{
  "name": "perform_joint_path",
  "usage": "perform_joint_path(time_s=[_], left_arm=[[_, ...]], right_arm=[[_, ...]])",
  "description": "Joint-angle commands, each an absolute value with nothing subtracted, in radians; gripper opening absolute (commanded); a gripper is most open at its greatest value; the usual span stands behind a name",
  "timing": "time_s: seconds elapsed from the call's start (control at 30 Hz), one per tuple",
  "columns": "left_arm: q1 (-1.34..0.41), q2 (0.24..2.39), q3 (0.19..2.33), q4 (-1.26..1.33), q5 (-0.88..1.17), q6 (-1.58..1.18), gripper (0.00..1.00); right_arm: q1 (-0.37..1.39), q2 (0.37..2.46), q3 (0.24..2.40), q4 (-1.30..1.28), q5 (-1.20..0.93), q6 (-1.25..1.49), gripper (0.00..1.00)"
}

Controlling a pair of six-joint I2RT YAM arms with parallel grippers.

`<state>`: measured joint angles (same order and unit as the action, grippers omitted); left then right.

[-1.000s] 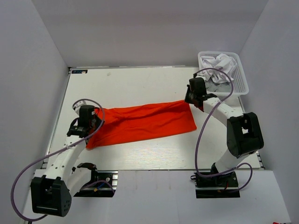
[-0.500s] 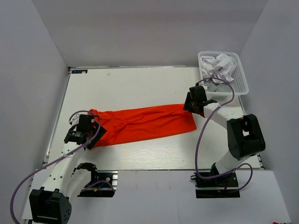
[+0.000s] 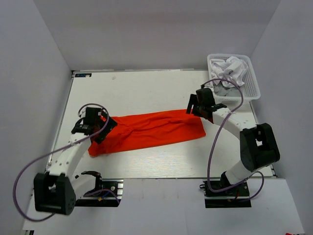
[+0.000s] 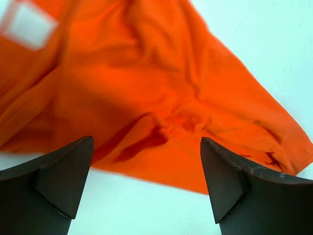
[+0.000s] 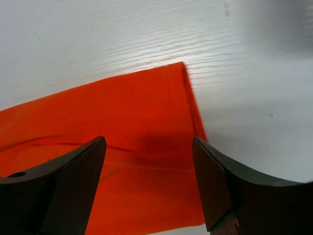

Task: Fold and stack the t-shirts
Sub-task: Fold the other side of the tshirt into a rectangle

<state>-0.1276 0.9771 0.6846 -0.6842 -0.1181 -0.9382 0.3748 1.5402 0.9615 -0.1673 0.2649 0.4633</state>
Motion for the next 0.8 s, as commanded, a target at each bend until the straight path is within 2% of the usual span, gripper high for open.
perform_joint_path(time_s=[0.0,0.17,0.4,0.5,0.67,0.77], left_arm=[[-0.130,1.127,0.753,-0.460,0.014,-0.868,1.00],[-0.179,1.325,0.790,-0.318,0.081,-0.819,1.00],[-0.251,1.477,0.821,-0.296,0.100,-0.798,1.00],[-0.285,1.462,0.821,-0.310,0.170,-0.785,1.00],[-0.348,1.313,0.785,-0.299,0.219,-0.766,1.00],[-0.376,1.313,0.767,-0.311,0.219,-0.765,1.00]], right_arm=[[0.408,1.600,1.025,-0.112,0.180,0.442,0.77],[0.428,1.653,1.022,-0.034,0.121,0.440,0.77],[0.426,1.698,0.997,-0.035,0.115,0.457,0.77],[0.425,1.698,0.985,-0.035,0.121,0.468,0.77],[0.425,1.704,0.980,-0.035,0.130,0.474,0.77],[0.422,1.710,0.985,-0.041,0.132,0.482,0.77]])
